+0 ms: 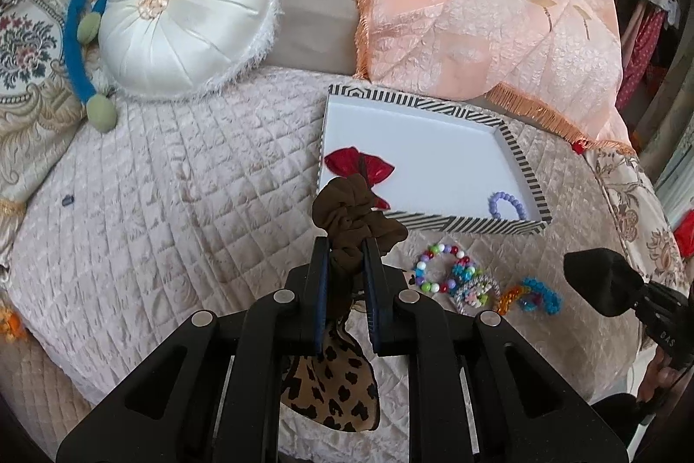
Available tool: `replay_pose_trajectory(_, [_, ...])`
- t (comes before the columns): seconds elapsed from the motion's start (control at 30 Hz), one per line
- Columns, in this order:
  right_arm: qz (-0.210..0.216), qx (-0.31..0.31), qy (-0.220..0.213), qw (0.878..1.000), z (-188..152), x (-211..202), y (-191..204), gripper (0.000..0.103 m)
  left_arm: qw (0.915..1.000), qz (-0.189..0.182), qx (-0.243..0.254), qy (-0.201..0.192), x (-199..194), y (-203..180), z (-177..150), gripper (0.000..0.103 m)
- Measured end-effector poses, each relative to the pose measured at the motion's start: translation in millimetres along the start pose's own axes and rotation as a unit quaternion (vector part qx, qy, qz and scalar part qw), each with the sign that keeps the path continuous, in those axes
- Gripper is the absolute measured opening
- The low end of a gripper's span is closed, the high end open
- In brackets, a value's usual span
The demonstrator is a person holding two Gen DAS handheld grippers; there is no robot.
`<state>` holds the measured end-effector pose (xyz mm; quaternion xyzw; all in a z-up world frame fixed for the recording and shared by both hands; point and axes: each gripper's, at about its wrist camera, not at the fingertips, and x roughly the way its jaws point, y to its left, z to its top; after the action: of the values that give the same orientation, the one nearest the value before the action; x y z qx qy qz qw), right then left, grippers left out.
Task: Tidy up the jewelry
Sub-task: 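Carry the scrunchie and black bow into the tray and open both grippers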
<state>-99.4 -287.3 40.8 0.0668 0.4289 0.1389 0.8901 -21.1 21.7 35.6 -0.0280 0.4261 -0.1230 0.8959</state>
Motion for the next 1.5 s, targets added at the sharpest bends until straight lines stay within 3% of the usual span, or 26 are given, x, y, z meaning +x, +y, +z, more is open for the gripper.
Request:
replay_pose_trajectory(0.9, [-0.042, 0.046, -0.02, 0.998, 80.0, 44.3, -38.3, 0.009, 0.9993, 0.021, 0.031, -0.009, 45.5, -35.7, 78.1, 0.014])
replay_pose_trajectory(1.5, [-0.059, 0.106, 0.011, 0.993, 123.5, 137.3, -93.8, 0.009, 0.9979, 0.051, 0.038, 0.011, 147.9, -49.6, 136.7, 0.014])
